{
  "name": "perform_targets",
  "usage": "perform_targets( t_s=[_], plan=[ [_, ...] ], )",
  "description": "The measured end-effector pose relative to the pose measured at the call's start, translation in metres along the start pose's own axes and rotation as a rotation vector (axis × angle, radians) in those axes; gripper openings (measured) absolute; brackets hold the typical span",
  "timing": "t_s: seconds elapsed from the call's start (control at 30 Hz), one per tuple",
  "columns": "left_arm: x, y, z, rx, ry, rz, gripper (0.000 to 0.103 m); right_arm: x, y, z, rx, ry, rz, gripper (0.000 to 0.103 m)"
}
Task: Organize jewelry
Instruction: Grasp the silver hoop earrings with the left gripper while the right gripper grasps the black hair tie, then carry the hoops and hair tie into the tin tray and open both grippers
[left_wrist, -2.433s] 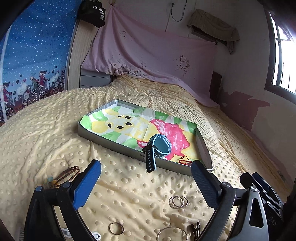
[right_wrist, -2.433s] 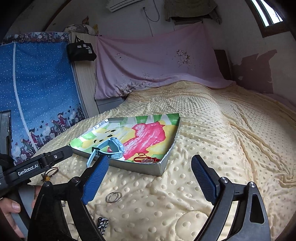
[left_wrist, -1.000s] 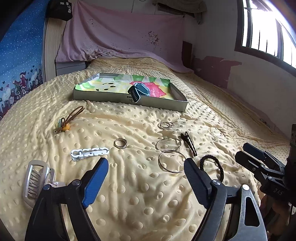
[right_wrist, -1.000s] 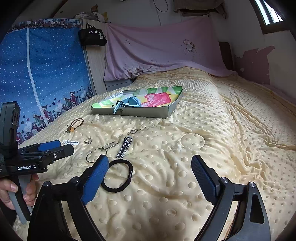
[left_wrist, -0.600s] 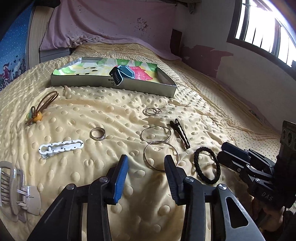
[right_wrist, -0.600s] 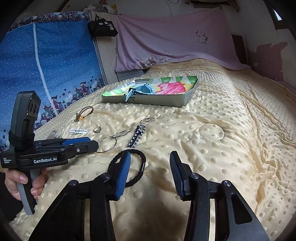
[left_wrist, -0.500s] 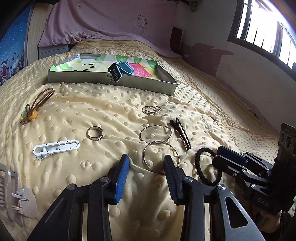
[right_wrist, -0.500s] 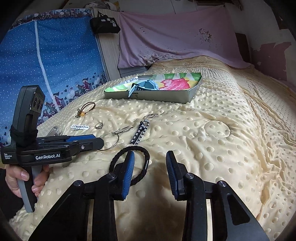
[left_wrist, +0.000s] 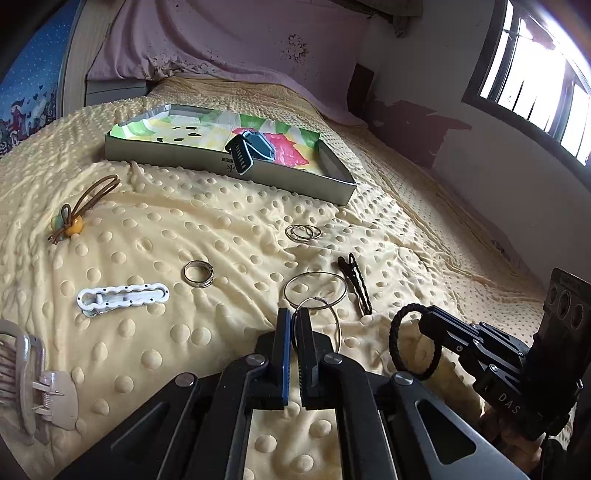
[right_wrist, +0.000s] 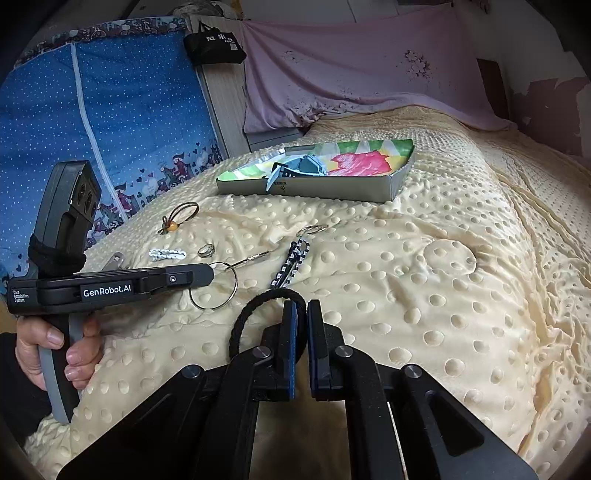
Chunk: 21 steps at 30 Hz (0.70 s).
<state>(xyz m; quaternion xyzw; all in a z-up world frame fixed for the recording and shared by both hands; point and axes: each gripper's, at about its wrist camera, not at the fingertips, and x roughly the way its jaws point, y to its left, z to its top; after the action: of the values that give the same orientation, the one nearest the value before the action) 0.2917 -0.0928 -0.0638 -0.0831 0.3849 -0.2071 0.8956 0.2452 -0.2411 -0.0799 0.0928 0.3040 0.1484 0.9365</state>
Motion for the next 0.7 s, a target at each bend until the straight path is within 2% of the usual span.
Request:
perform_targets(
  t_s=[0.17,0.3,0.7],
  plan=[
    [-0.019,-0.006,0.013,0.001,-0.059,-0.010,0.003,-0.009,0.004,0.015,-0.013,-0.054,-0.001,0.005],
    [-0.020,-0.009,0.035,0.007,-0.099,-0.003,0.003,-0.005,-0.001,0.033,-0.005,-0.094,0.000,0.005],
    [0.002,0.013,0.120,-0.058,-0.254,0.018,0.003,0.052,-0.025,0.111,0.059,-0.176,-0.037,0.005]
  ],
)
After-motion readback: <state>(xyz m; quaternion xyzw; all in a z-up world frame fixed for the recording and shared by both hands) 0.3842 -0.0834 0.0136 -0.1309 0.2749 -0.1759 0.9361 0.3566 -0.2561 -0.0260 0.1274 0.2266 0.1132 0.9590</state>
